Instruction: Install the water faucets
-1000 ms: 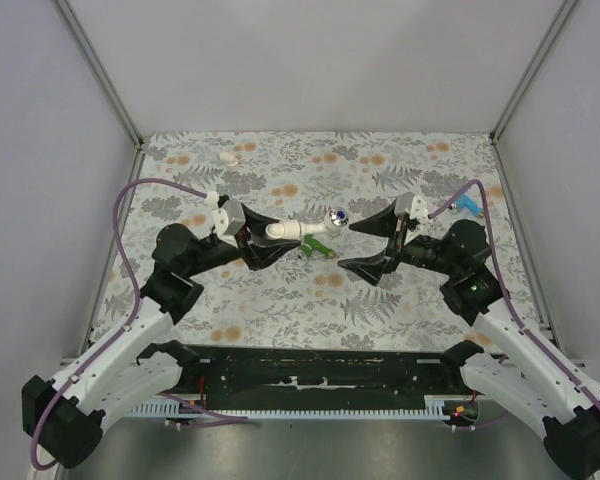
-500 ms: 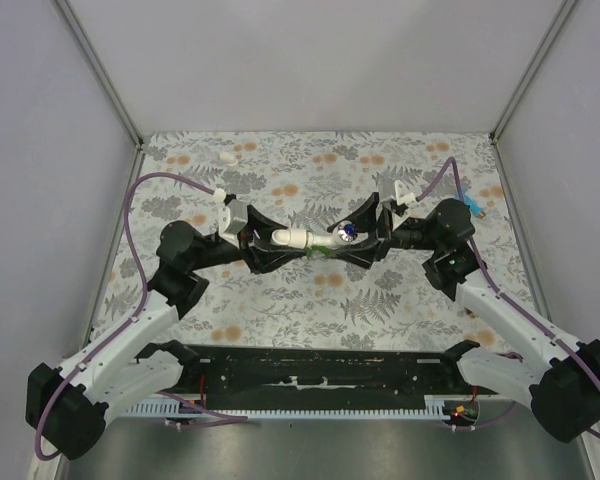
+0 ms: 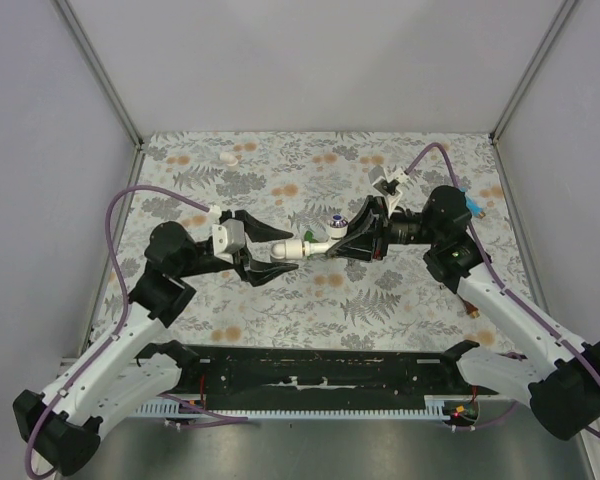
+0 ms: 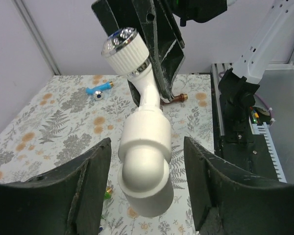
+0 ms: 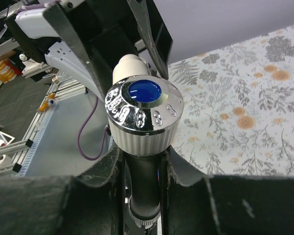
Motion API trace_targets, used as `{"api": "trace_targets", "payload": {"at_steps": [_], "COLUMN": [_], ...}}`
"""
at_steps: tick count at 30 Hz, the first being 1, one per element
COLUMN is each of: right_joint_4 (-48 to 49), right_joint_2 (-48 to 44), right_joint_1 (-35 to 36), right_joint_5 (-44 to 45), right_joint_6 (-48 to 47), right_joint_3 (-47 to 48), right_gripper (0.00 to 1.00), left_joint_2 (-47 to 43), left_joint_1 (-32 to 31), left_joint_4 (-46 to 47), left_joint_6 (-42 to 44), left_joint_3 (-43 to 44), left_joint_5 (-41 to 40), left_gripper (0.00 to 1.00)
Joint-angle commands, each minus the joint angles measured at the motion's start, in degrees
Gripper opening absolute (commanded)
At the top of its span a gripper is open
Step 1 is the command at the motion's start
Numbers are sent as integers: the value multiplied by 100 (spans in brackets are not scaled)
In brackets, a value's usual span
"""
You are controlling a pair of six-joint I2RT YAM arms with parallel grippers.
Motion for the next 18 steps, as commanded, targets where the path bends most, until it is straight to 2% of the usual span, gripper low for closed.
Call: {"api": "trace_targets", "payload": {"at_steps": [1, 6, 11, 15, 18], "right_joint_4": [-533, -349, -296, -462, -604], "right_joint_2": [-186, -195, -203, -195, -169], "right_joint_1": [-41, -41, -41, -41, -41], "right_joint_5": [50, 41, 155, 252, 278], "right_joint_6": [-214, -250, -328, -513, -645], "right_joint_3": [251, 234, 242, 286, 304], "right_gripper": [0, 0, 0, 0, 0], "left_joint_2": [-72, 113, 218, 324, 333], "left_joint_1": [-11, -11, -29, -64, -99], "left_joint_4": [-425, -381, -644, -812, -812], "left_joint_6": [651, 501, 632, 694, 703], "left_joint_3": [326, 361, 431, 511, 502], "left_joint_5": [104, 184, 70, -1, -19], "left_gripper": [69, 78, 82, 82, 76]}}
